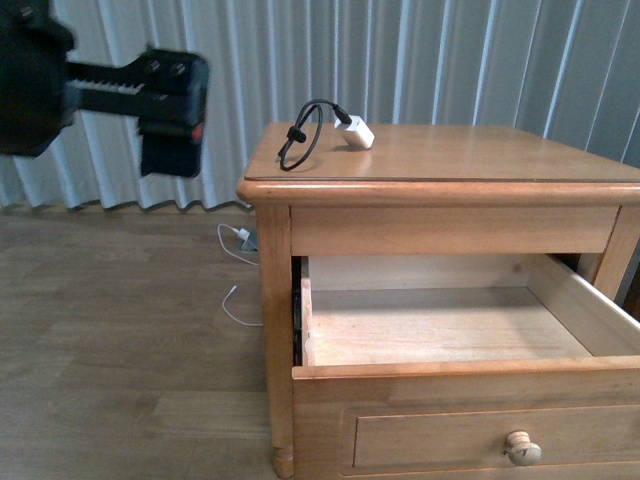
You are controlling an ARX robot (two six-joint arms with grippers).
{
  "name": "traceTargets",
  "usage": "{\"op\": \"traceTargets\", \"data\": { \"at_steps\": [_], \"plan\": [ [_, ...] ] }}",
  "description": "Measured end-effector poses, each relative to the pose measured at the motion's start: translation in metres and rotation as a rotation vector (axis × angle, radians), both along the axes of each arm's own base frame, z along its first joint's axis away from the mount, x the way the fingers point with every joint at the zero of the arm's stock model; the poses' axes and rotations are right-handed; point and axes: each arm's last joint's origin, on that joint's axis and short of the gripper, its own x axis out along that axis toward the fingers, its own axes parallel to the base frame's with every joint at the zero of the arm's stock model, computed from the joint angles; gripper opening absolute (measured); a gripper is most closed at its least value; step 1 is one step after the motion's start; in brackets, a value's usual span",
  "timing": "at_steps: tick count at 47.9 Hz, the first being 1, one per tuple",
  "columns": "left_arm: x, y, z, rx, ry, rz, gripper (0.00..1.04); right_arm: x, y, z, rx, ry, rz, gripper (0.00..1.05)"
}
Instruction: Put charger into drawer
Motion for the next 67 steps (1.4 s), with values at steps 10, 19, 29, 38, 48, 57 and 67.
{"op": "traceTargets", "data": {
  "at_steps": [10,19,29,38,48,57,67],
  "plan": [
    [0.065,-0.037,0.013,-0.025,-0.002,0.026,0.99,0.0,0.0,0.0,0.0,0.0,0.0,0.97],
    [0.105,-0.06,0.009,-0.028,0.009,0.038,0.99,0.0,0.0,0.0,0.0,0.0,0.0,0.97],
    [0.145,-0.08,-0.004,-0.048,0.048,0.053,0.99,0.0,0.0,0.0,0.0,0.0,0.0,0.97],
    [0.173,-0.096,-0.01,-0.05,0.048,0.066,0.99,0.0,0.0,0.0,0.0,0.0,0.0,0.97],
    [0.188,-0.111,-0.014,-0.064,0.043,0.053,0.99,0.0,0.0,0.0,0.0,0.0,0.0,0.97],
    [0.195,-0.115,-0.021,-0.059,0.059,0.074,0.99,0.0,0.0,0.0,0.0,0.0,0.0,0.97],
    [0.2,-0.112,-0.027,-0.052,0.07,0.098,0.84,0.0,0.0,0.0,0.0,0.0,0.0,0.97]
  ]
}}
